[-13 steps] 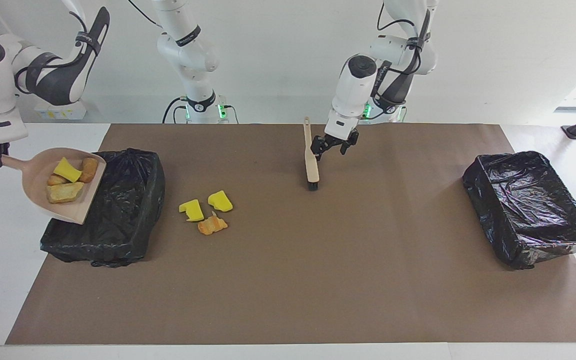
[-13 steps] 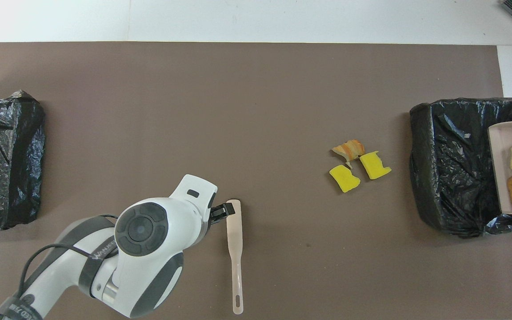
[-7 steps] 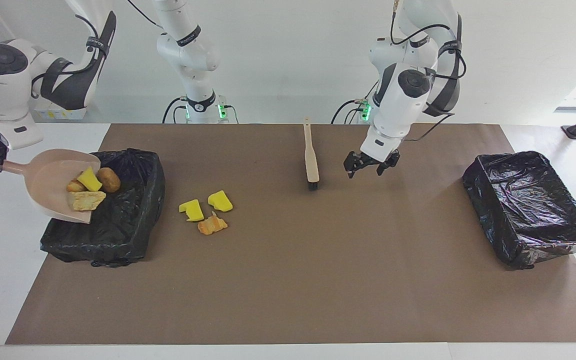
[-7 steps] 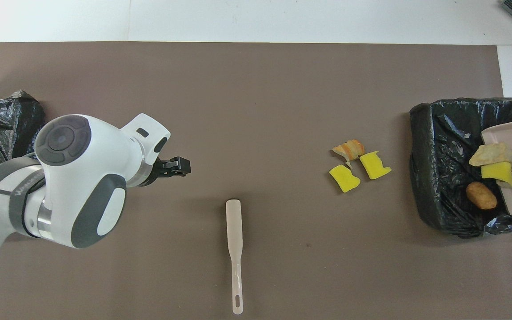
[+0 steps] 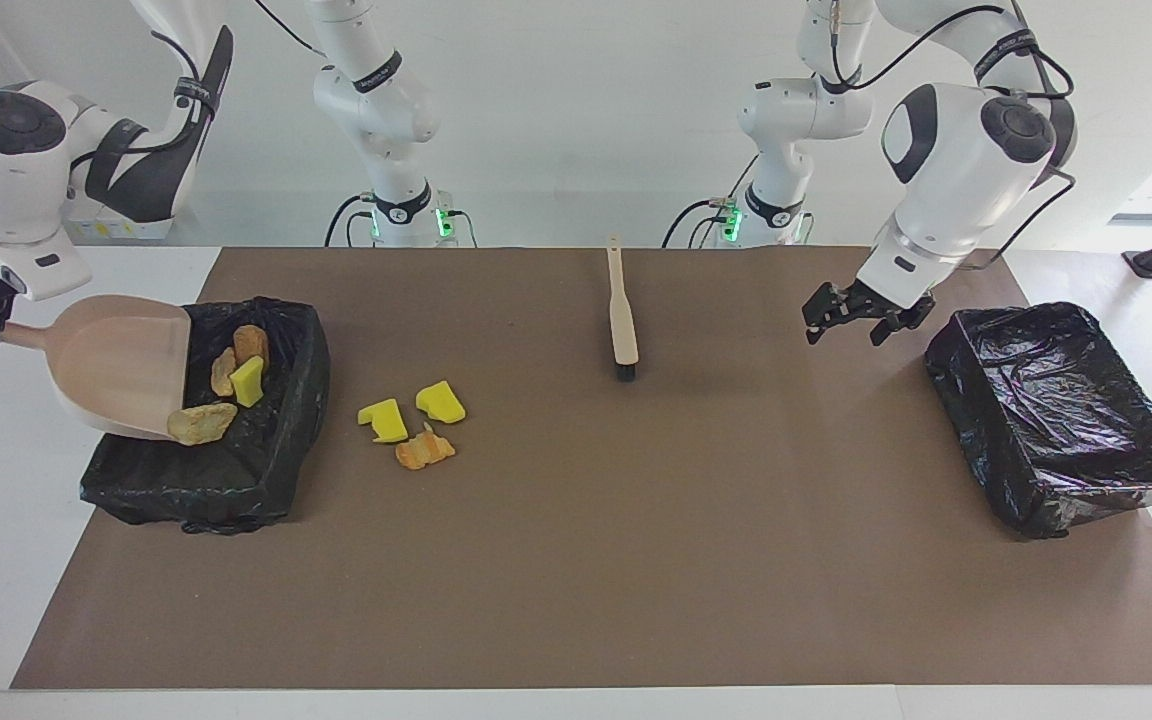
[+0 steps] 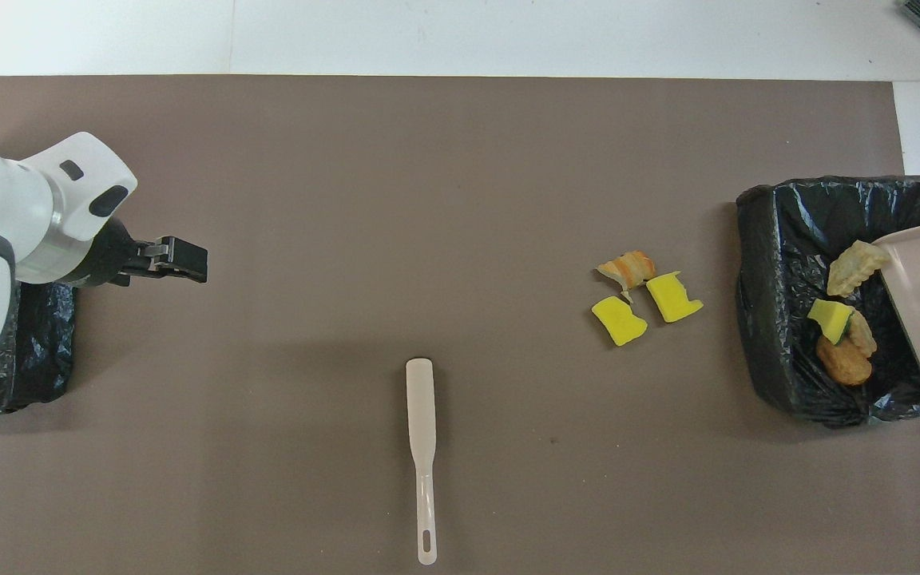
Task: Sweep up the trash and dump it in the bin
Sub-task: 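Carry the dustpan to the bin and tip it with the right gripper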
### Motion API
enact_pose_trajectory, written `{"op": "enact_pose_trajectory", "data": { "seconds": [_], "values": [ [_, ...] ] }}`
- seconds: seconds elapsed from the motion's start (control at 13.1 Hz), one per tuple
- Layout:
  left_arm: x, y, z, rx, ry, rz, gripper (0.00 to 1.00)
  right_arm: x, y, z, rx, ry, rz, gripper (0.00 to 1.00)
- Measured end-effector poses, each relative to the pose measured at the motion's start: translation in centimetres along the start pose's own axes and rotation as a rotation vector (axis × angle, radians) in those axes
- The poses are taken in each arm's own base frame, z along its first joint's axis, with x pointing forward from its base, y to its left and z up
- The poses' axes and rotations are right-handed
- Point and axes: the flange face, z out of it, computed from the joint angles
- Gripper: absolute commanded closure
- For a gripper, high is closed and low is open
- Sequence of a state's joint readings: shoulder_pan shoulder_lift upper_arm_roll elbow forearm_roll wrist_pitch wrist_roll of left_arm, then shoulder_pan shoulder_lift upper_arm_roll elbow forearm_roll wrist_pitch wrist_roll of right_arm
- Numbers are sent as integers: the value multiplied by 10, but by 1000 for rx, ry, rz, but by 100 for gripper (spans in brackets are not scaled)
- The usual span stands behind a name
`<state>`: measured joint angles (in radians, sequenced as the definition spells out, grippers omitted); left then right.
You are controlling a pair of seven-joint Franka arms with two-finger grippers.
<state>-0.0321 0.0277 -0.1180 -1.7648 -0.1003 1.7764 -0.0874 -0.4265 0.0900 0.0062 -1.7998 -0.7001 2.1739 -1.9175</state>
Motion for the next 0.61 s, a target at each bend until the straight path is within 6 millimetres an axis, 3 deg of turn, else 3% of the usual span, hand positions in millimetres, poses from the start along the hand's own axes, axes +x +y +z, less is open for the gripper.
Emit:
{"op": "enact_pose_trajectory", "data": {
  "seconds": [0.15,0.38,0.61],
  "values": [
    [1,-19,-23,1,9,20,0,-13,-9,-27,24,3,35,100],
    [-1,-39,-56,34,23,45,0,-21,-28,-84,77,128,178,100],
    [-5,-38,-76,42,14,48,0,9,-28,-121,186,227,451,100]
  ]
}}
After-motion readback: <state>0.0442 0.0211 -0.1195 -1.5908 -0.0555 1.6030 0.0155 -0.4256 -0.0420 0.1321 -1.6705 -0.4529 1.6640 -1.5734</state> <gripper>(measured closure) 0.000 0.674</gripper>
